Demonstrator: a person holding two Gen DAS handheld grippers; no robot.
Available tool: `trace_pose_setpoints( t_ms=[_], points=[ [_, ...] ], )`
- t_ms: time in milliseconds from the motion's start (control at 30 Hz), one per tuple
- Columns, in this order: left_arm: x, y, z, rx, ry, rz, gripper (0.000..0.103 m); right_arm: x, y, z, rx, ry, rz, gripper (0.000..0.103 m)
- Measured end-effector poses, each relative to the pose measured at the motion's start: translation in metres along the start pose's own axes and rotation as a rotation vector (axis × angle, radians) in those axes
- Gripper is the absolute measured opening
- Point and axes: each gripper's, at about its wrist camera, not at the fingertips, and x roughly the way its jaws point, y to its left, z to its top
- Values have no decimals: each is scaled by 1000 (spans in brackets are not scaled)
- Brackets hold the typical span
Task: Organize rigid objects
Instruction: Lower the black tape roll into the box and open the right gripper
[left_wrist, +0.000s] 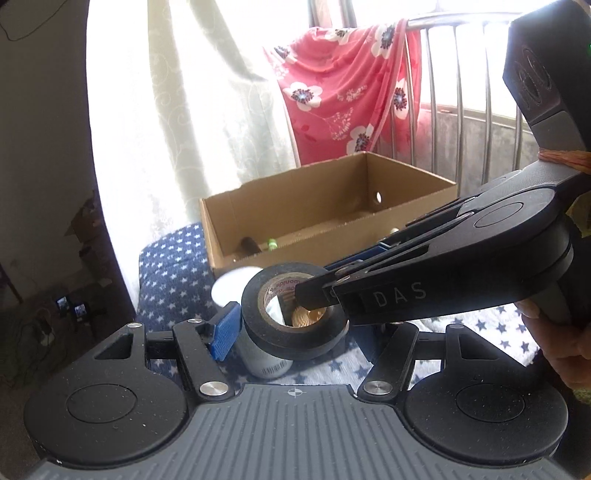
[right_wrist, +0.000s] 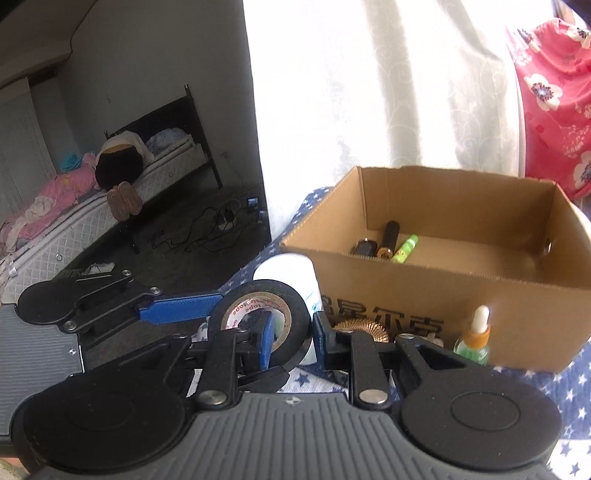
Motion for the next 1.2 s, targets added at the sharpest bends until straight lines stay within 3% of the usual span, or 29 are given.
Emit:
trace_pose_setpoints(
  t_ms=[133, 267, 433, 567, 833, 1200],
  points=[
    [9, -2, 41, 50, -45, 6, 64, -11, -13, 34, -29, -39, -16, 24],
    [37, 2, 80, 68, -17, -41, 64, -6, -47, 71, 8, -23, -10, 24],
    [101, 0, 117, 106, 116, -112, 64, 31, -108, 103, 140, 86, 18, 24],
    [167, -2, 134, 88, 278, -171, 64, 77, -156, 112, 234, 193, 22, 24],
    [260, 1, 133, 57, 517, -196, 64, 157, -220, 105, 339, 352, 25, 22],
    [318, 9, 128, 68, 641, -139, 64, 215, -238, 108, 335, 452, -15, 18]
  ],
)
